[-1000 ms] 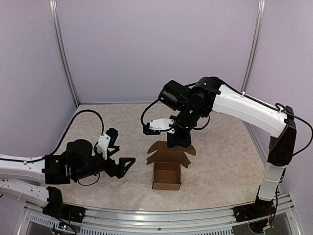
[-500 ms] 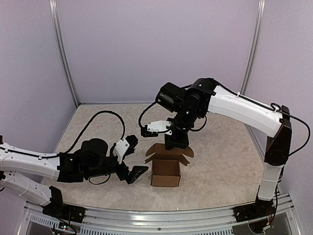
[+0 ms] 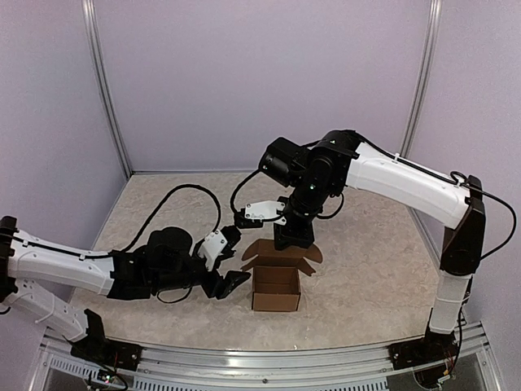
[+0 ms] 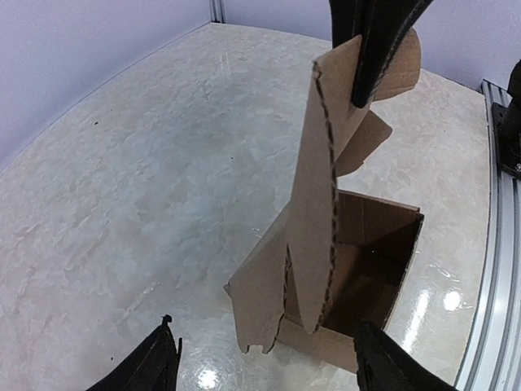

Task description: Fold the paper box

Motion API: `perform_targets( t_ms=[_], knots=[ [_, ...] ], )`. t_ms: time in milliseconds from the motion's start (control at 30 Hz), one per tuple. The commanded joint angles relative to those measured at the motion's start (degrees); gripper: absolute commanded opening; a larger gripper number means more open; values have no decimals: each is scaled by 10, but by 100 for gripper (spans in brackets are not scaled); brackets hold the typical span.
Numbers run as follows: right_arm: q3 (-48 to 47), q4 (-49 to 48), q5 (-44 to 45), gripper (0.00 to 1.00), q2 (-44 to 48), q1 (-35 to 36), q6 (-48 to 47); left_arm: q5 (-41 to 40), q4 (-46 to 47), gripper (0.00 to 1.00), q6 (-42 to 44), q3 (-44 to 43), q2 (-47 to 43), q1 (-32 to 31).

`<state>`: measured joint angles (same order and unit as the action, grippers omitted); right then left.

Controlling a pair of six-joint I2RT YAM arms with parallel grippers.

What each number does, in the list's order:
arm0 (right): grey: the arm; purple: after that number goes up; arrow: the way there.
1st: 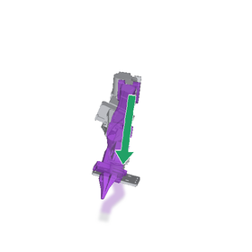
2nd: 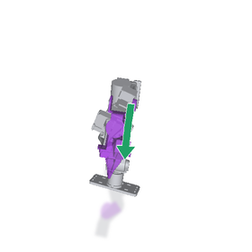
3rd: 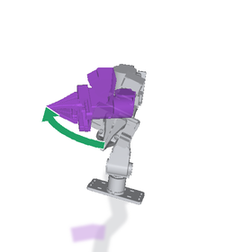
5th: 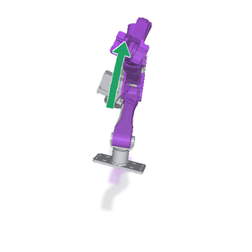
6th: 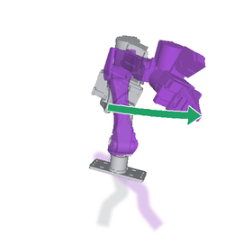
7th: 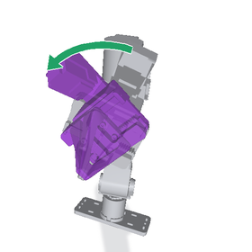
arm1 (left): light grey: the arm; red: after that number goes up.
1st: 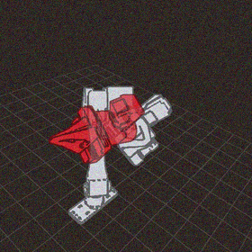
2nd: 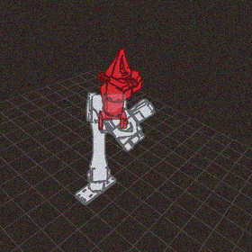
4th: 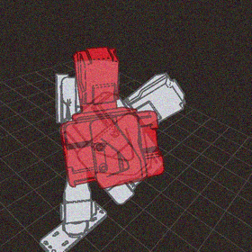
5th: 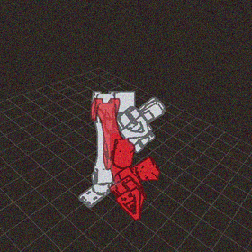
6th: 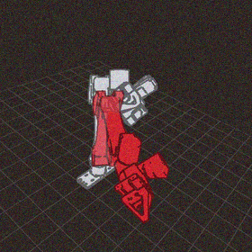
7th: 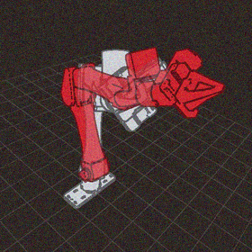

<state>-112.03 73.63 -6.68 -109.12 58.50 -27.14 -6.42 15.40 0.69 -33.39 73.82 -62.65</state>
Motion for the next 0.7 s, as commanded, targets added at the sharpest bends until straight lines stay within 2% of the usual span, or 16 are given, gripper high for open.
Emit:
perform_targets(
  t_ms=[0,167,667],
  knots=[
    [-8,7,-4,0,7,10,5,28,9,65,12,-27,18,4],
    [-8,7,1,0,10,11,7,38,9,46,18,-38,31,4],
    [-11,3,10,0,26,17,16,32,8,25,18,-45,42,4]
  ],
)
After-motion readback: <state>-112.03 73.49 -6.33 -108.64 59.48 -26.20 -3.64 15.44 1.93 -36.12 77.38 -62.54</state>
